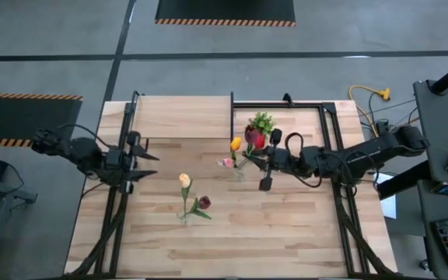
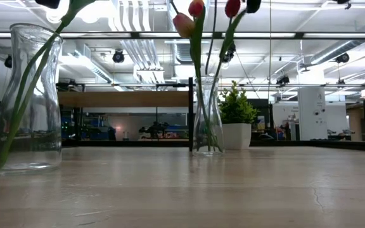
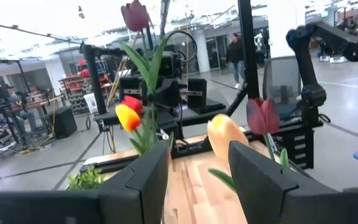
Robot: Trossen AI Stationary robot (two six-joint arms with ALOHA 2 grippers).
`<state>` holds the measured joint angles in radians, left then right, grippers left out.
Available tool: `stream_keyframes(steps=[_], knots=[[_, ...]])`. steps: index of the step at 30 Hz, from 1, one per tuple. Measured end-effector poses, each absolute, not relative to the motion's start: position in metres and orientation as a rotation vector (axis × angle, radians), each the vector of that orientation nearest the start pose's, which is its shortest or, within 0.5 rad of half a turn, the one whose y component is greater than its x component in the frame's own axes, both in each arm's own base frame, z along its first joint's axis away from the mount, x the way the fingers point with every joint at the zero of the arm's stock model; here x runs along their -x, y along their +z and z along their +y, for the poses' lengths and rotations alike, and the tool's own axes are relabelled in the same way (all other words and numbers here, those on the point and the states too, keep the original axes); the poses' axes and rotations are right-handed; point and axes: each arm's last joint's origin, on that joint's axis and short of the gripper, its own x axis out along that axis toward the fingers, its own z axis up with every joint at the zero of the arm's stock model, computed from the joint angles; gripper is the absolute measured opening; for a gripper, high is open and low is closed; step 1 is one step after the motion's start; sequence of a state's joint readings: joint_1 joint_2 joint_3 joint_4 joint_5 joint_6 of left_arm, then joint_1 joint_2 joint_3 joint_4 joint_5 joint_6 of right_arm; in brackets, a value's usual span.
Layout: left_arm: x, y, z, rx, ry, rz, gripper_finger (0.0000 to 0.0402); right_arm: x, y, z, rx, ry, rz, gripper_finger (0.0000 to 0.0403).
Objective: Pick and place flowers into a vace then onto a shelf
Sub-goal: Put the dark red tulip into the top transparent flower vase
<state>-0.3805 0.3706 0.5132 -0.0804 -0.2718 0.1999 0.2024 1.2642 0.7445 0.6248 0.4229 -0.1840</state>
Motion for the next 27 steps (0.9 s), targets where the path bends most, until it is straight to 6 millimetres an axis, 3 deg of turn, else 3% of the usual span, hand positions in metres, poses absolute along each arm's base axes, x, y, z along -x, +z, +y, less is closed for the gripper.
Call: stream_keyframes(steps=[9, 17, 27], knots=[[-0.102, 0.285, -0.033, -0.153, -0.107, -0.024, 0.0152, -0.279, 0.285, 0.042, 0.168, -0.289, -0.049, 0.0012], [-0.106, 0.267, -0.034, -0.138, -0.11, 0.029, 0.0152, -0.29, 0.265, 0.044, 0.186, -0.284, 0.017, 0.0012], [-0.107, 0.265, -0.034, -0.103, -0.11, 0.031, 0.0152, -0.298, 0.232, 0.045, 0.186, -0.32, 0.107, 0.0013]])
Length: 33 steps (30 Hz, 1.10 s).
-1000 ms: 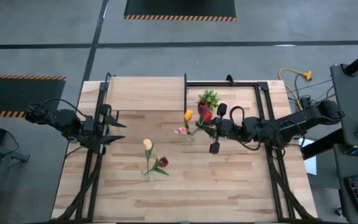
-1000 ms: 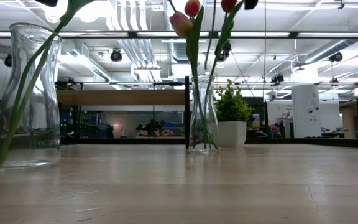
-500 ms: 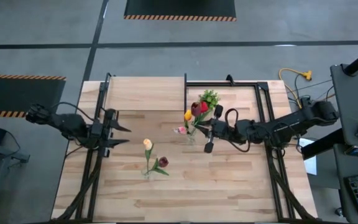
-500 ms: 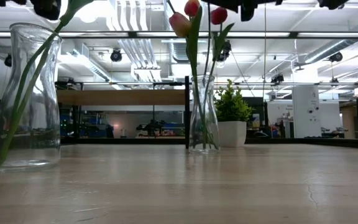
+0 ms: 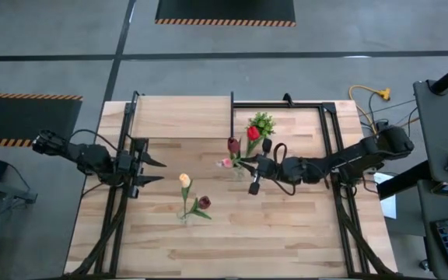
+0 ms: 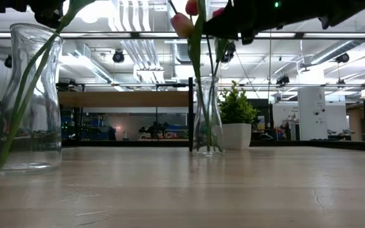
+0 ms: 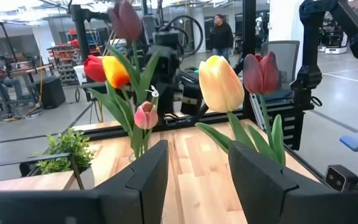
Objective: Pick and place flowers into a vace then onto a shelf
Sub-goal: Put the dark red tulip into the top transparent flower vase
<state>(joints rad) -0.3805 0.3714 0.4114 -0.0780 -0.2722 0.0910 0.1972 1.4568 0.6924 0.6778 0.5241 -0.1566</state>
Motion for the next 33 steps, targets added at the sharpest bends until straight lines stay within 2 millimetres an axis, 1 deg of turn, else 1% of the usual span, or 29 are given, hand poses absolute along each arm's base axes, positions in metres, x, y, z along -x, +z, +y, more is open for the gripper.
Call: stream_keyframes(steps=[3, 6, 10, 12, 15, 20, 24, 28, 31, 33], knots=[[-0.107, 0.265, -0.034, -0.103, -0.11, 0.031, 0.0152, -0.3, 0.222, 0.045, 0.163, -0.321, 0.085, 0.0013], [-0.107, 0.265, -0.034, -0.103, -0.11, 0.031, 0.0152, -0.301, 0.22, 0.046, 0.145, -0.327, 0.037, 0.0013], [-0.107, 0.265, -0.034, -0.103, -0.11, 0.031, 0.0152, -0.301, 0.217, 0.045, 0.153, -0.328, 0.042, 0.0014], [-0.107, 0.265, -0.034, -0.104, -0.11, 0.033, 0.0152, -0.3, 0.218, 0.045, 0.147, -0.327, 0.044, 0.0023], [-0.107, 0.265, -0.034, -0.106, -0.11, 0.039, 0.0152, -0.298, 0.221, 0.045, 0.128, -0.327, 0.052, 0.0055], [-0.107, 0.265, -0.034, -0.106, -0.11, 0.039, 0.0152, -0.293, 0.223, 0.045, 0.1, -0.323, 0.113, 0.0133], [-0.107, 0.265, -0.034, -0.106, -0.11, 0.039, 0.0152, -0.284, 0.229, 0.045, 0.067, -0.314, 0.141, 0.0188], [-0.106, 0.265, -0.034, -0.106, -0.11, 0.038, 0.0152, -0.27, 0.237, 0.05, 0.065, -0.287, 0.147, 0.0219], [-0.104, 0.264, -0.033, -0.108, -0.11, 0.043, 0.0152, -0.259, 0.244, 0.053, 0.057, -0.266, 0.151, 0.0231], [-0.103, 0.263, -0.033, -0.109, -0.11, 0.049, 0.0152, -0.253, 0.245, 0.054, 0.055, -0.257, 0.183, 0.0237]])
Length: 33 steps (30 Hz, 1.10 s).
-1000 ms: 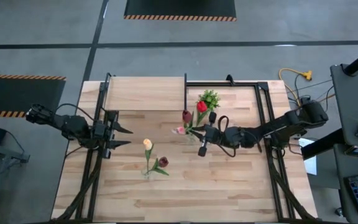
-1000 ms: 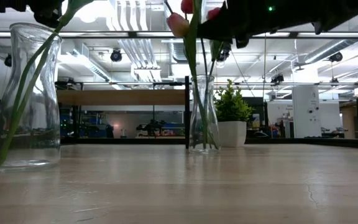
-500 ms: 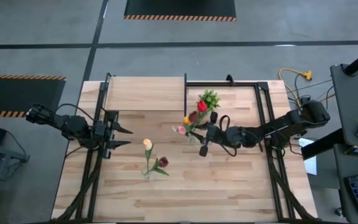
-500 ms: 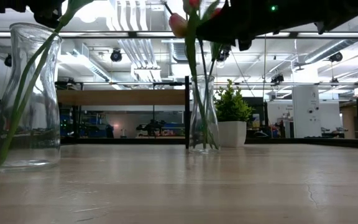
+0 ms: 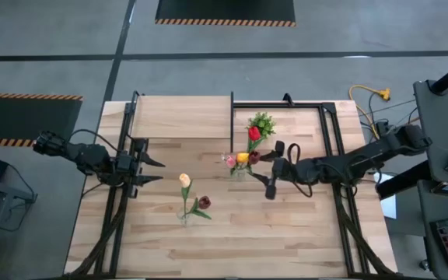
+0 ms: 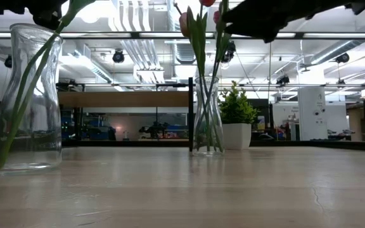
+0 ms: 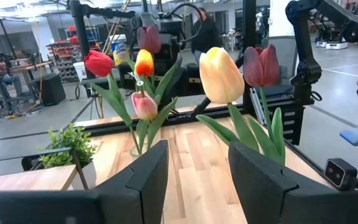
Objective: Pick and place flowers into a vace then onto a shelf
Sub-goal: Put the dark red tulip into the top transparent flower vase, then stack the bottom transparent flower vase on the shelf
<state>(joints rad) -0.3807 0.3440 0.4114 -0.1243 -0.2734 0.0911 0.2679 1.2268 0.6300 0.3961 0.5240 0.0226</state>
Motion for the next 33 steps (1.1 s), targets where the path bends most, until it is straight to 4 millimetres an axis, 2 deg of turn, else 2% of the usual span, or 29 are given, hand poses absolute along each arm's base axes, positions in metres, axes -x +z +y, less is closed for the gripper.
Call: stream_keyframes(steps=[9, 19, 23, 28, 33], knots=[[-0.098, 0.244, -0.031, -0.096, -0.108, 0.065, 0.0152, -0.234, 0.251, 0.052, 0.021, -0.254, 0.24, 0.0244], [-0.088, 0.208, -0.026, -0.028, -0.087, 0.011, 0.0152, -0.226, 0.232, 0.05, 0.01, -0.258, 0.238, 0.0236], [-0.09, 0.195, -0.027, -0.008, -0.092, -0.023, 0.0152, -0.223, 0.225, 0.049, 0.004, -0.257, 0.224, 0.0238], [-0.095, 0.176, -0.029, -0.029, -0.096, 0.036, 0.0152, -0.222, 0.223, 0.049, -0.001, -0.257, 0.213, 0.0234], [-0.098, 0.174, -0.031, -0.005, -0.099, -0.031, 0.0153, -0.222, 0.223, 0.049, -0.001, -0.256, 0.212, 0.0233]])
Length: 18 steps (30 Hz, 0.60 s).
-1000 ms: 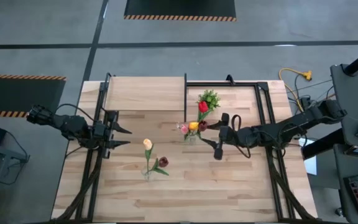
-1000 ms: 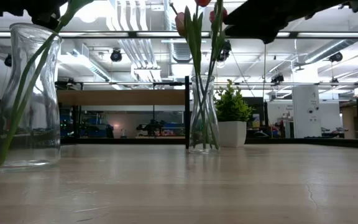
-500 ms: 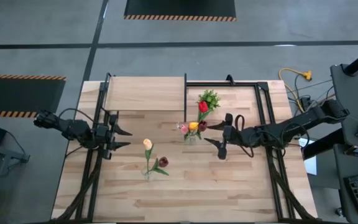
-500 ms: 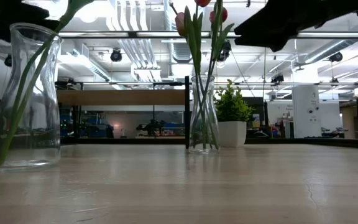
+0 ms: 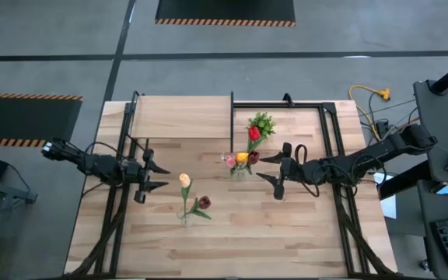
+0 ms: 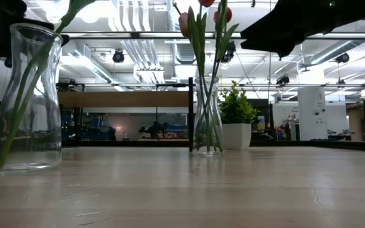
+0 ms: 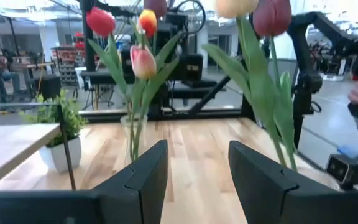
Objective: Pick and place flowers into a vace then onto a shelf
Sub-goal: Stack the bottom transparent flower vase on the shelf
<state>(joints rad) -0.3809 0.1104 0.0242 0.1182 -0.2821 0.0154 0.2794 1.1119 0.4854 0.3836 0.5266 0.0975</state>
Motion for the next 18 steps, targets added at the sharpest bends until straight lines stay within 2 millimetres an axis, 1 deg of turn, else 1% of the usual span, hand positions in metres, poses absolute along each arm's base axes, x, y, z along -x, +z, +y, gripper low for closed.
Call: stream_keyframes(steps=[3, 6, 9, 11, 14, 18], knots=[[-0.099, 0.177, -0.031, 0.007, -0.107, -0.029, 0.0168, -0.222, 0.223, 0.049, -0.001, -0.256, 0.211, 0.0235], [-0.101, 0.179, -0.033, 0.009, -0.136, -0.003, 0.0198, -0.222, 0.223, 0.049, -0.001, -0.256, 0.211, 0.0235], [-0.104, 0.173, -0.036, 0.012, -0.206, 0.063, 0.0229, -0.222, 0.223, 0.049, -0.001, -0.256, 0.211, 0.0232], [-0.107, 0.169, -0.039, 0.025, -0.241, 0.109, 0.0243, -0.222, 0.223, 0.049, -0.001, -0.256, 0.211, 0.0231], [-0.111, 0.162, -0.041, 0.045, -0.248, 0.192, 0.0251, -0.222, 0.223, 0.049, -0.001, -0.256, 0.211, 0.0232], [-0.116, 0.155, -0.043, 0.077, -0.258, 0.283, 0.0251, -0.222, 0.224, 0.048, 0.001, -0.255, 0.207, 0.0232]])
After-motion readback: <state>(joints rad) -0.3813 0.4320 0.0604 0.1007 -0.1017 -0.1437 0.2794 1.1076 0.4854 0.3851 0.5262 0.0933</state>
